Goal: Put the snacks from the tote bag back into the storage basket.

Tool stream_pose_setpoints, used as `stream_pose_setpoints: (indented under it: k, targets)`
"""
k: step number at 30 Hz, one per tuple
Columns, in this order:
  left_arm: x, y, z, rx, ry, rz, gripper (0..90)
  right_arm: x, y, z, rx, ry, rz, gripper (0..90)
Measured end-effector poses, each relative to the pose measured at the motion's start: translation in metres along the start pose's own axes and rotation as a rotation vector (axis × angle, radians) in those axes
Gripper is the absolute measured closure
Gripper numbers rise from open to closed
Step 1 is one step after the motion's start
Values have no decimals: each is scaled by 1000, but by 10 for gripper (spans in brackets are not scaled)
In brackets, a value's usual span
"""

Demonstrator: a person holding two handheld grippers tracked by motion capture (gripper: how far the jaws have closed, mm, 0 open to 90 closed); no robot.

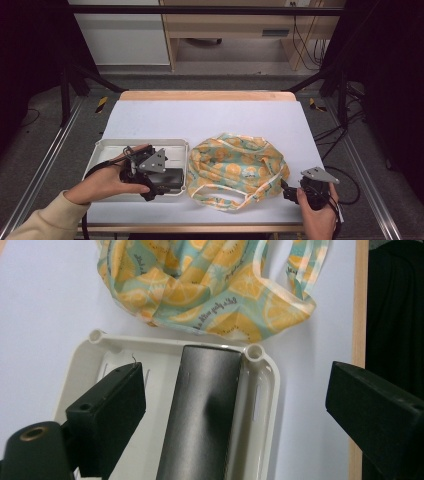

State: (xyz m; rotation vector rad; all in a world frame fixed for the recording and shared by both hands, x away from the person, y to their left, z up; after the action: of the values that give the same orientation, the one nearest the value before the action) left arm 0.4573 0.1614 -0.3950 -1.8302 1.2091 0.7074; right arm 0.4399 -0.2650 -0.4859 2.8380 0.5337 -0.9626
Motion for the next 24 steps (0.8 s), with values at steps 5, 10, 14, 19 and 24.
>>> stream_pose_setpoints:
  k: [5, 10, 14, 19, 24]
  targets:
    - [3, -1, -9, -20, 23, -41, 93, 0, 0, 0, -2, 1, 1, 85]
    - [8, -6, -11, -94, 49, -77, 93, 0, 0, 0, 0, 3, 1, 85]
    - [11, -5, -12, -154, 80, -107, 93, -1, 0, 0, -1, 3, 0, 85]
    - [10, -3, -17, -216, 133, -115, 93, -1, 0, -1, -3, 5, 0, 85]
    - [5, -6, -14, -293, 164, -165, 92, -2, 0, -1, 2, 6, 0, 84]
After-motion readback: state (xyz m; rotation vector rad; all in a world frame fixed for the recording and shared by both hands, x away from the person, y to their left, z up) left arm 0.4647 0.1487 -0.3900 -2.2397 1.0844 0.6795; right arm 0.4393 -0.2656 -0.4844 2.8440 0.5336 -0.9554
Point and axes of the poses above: each handheld gripper's, and its own axes: x roughly forward along the jaws, z roughly out of its underside, y roughly to its right, the point moved 5 cm from there along x, roughly forward along the jaws, and after that the axes turned 8 degrees about -z, right-handed, at the moved point
